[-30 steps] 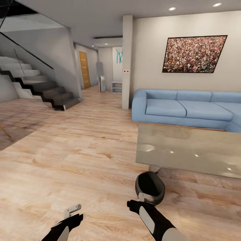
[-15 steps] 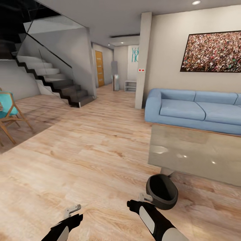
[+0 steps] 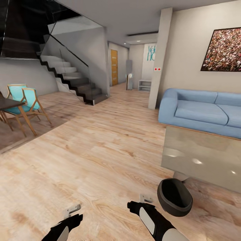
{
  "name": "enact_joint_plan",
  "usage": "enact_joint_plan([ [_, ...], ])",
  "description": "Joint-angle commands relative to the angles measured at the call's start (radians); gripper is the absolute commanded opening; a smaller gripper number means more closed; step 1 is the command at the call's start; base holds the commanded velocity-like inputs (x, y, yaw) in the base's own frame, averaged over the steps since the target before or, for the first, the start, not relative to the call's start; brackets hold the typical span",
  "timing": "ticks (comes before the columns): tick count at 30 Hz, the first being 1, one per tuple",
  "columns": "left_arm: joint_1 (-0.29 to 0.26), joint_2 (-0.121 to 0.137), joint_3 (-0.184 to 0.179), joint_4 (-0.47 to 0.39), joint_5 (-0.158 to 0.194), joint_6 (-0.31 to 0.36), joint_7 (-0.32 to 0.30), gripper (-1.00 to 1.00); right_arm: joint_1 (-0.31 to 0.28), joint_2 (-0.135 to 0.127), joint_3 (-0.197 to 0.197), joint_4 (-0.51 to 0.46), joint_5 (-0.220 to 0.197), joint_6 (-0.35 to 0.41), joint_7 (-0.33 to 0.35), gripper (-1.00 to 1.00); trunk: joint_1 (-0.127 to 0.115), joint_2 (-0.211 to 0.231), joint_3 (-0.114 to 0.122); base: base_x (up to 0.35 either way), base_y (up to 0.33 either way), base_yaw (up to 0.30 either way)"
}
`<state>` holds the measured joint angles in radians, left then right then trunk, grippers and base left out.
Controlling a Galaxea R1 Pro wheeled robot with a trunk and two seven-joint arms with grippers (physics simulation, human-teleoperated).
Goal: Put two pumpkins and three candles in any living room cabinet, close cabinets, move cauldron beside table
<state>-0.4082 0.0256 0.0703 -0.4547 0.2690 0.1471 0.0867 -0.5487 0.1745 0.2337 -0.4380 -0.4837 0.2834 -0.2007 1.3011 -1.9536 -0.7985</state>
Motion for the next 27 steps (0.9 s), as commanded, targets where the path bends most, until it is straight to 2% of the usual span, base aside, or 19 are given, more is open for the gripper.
enact_joint_plan([
  [1, 0.0, 0.0, 0.0, -0.003, 0.01, 0.006, 0.004, 1.0, 0.0, 0.0, 0.004, -0.001, -0.006, 0.004, -0.008, 1.0, 0.0, 0.0, -0.002, 0.0, 0.0, 0.269],
  [27, 0.0, -0.001, -0.001, 0.008, 0.01, 0.003, 0.008, 1.0, 0.0, 0.0, 0.004, 0.002, -0.006, 0.003, -0.008, 1.0, 0.0, 0.0, -0.006, 0.0, 0.0, 0.275],
])
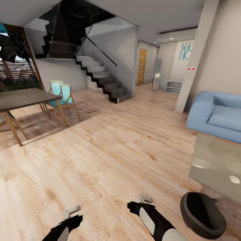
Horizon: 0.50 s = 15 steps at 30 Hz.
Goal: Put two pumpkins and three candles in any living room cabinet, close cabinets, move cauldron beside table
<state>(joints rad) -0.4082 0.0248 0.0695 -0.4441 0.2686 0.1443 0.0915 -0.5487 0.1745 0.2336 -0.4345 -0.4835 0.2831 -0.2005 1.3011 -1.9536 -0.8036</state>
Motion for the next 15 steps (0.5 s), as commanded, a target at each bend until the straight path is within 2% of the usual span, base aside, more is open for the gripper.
enact_joint_plan([
  [1, 0.0, 0.0, 0.0, -0.002, 0.01, 0.006, 0.004, 1.0, -0.001, 0.0, 0.004, -0.001, -0.006, 0.004, -0.008, 1.0, 0.0, 0.0, -0.001, 0.0, 0.0, 0.279],
  [15, 0.0, 0.0, 0.0, -0.001, 0.009, 0.004, 0.004, 1.0, -0.001, 0.0, 0.004, -0.001, -0.006, -0.003, -0.008, 1.0, 0.0, 0.0, -0.001, 0.0, 0.0, 0.28],
])
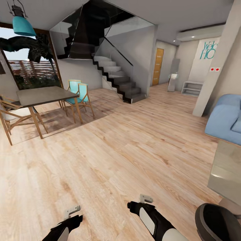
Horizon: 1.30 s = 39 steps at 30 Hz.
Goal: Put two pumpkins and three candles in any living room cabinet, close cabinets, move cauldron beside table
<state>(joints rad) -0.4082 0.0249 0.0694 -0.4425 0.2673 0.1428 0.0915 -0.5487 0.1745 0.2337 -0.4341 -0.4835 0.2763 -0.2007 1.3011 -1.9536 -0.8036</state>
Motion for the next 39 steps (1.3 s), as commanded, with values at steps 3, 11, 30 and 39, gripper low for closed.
enact_joint_plan([
  [3, 0.0, 0.0, 0.0, -0.003, 0.009, 0.006, 0.004, 1.0, 0.0, 0.0, 0.004, 0.01, -0.005, -0.002, -0.008, 1.0, 0.0, 0.0, -0.001, 0.0, 0.0, 0.28],
  [11, 0.0, 0.0, -0.001, -0.002, 0.008, 0.006, 0.004, 1.0, 0.0, 0.0, 0.007, 0.045, -0.004, -0.019, -0.008, 1.0, 0.0, 0.0, -0.001, 0.0, 0.0, 0.28],
  [30, 0.0, 0.0, -0.002, -0.002, 0.007, 0.006, 0.005, 1.0, 0.0, 0.0, 0.007, 0.048, -0.003, -0.022, -0.008, 1.0, 0.0, 0.0, -0.001, 0.0, 0.0, 0.281],
  [39, 0.0, 0.0, -0.002, -0.002, 0.007, 0.006, 0.005, 1.0, 0.0, 0.0, 0.007, 0.048, -0.003, -0.022, -0.008, 1.0, 0.0, 0.0, -0.001, 0.0, 0.0, 0.281],
])
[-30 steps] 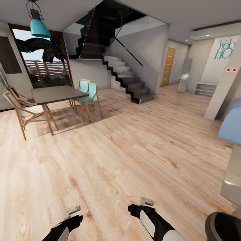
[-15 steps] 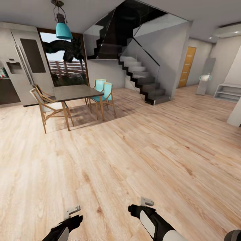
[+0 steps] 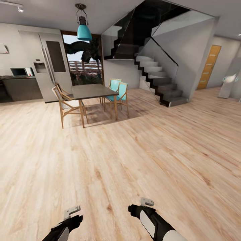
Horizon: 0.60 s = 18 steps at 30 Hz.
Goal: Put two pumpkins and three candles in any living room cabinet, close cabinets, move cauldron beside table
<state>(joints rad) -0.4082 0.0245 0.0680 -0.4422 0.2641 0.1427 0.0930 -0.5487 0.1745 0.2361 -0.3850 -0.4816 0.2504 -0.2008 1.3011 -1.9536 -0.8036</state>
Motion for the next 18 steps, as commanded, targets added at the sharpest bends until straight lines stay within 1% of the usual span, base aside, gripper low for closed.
enact_joint_plan([
  [1, 0.0, 0.0, 0.0, -0.003, 0.01, 0.006, 0.004, 1.0, 0.0, 0.0, 0.005, -0.002, -0.005, 0.004, -0.008, 1.0, 0.0, 0.0, -0.001, 0.0, 0.0, 0.281],
  [5, 0.0, 0.0, 0.0, -0.003, 0.009, 0.006, 0.006, 1.0, 0.0, 0.0, 0.005, -0.002, -0.005, 0.003, -0.007, 1.0, 0.0, 0.0, -0.001, 0.0, -0.01, 0.28],
  [8, 0.0, 0.0, 0.0, -0.003, 0.009, 0.006, 0.008, 1.0, 0.0, 0.0, 0.005, -0.002, -0.005, 0.003, -0.008, 1.0, 0.0, 0.0, -0.001, 0.0, -0.09, 0.28],
  [18, 0.0, 0.0, 0.0, -0.003, 0.009, 0.006, 0.009, 1.0, 0.0, 0.0, 0.005, -0.001, -0.005, 0.003, -0.007, 1.0, 0.0, 0.0, -0.001, 0.0, -0.186, 0.281],
])
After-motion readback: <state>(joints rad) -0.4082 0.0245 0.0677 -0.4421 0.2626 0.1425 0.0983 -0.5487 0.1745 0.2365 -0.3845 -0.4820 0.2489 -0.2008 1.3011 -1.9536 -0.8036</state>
